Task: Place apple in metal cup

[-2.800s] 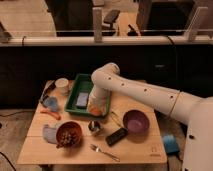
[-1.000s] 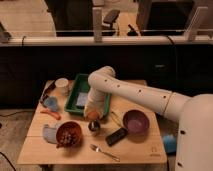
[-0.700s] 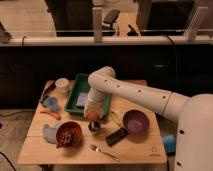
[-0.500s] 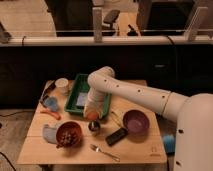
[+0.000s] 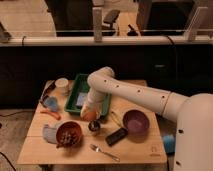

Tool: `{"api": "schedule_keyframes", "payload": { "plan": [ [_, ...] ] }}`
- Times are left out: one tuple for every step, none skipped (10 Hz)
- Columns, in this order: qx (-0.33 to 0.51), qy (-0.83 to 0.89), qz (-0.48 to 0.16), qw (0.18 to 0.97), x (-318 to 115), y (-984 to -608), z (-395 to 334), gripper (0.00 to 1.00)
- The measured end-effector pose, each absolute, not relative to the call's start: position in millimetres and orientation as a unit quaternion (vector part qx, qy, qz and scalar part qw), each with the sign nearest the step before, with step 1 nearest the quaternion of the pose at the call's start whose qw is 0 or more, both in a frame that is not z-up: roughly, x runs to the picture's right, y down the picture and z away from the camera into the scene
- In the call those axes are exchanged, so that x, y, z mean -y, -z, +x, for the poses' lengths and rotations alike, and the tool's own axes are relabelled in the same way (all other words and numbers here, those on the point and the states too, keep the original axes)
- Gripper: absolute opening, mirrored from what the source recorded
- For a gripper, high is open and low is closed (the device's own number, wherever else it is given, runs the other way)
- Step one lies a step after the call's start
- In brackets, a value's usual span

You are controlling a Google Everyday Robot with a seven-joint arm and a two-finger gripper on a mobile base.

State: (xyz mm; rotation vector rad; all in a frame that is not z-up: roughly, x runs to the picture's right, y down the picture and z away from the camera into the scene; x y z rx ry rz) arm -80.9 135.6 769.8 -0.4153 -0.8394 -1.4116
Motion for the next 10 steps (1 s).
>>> {"api": "schedule_keyframes", "payload": {
  "plan": [
    [0.372,0.626,-0.185,0.660,-138,-767,-81,0.13],
    [0.374,0.628,-0.185,0.657,-141,-763,-82,0.05],
    [0.375,0.630,-0.186,0.655,-144,-760,-82,0.01],
    [0.376,0.631,-0.187,0.652,-146,-757,-82,0.00],
    [0.378,0.632,-0.188,0.650,-148,-755,-83,0.00],
    [0.380,0.633,-0.189,0.647,-150,-753,-83,0.00],
    [0.385,0.638,-0.192,0.639,-154,-749,-83,0.00],
    [0.387,0.640,-0.194,0.635,-156,-747,-83,0.00],
    [0.390,0.642,-0.198,0.629,-159,-745,-84,0.02],
    [0.396,0.642,-0.205,0.623,-162,-743,-84,0.11]
  ]
}}
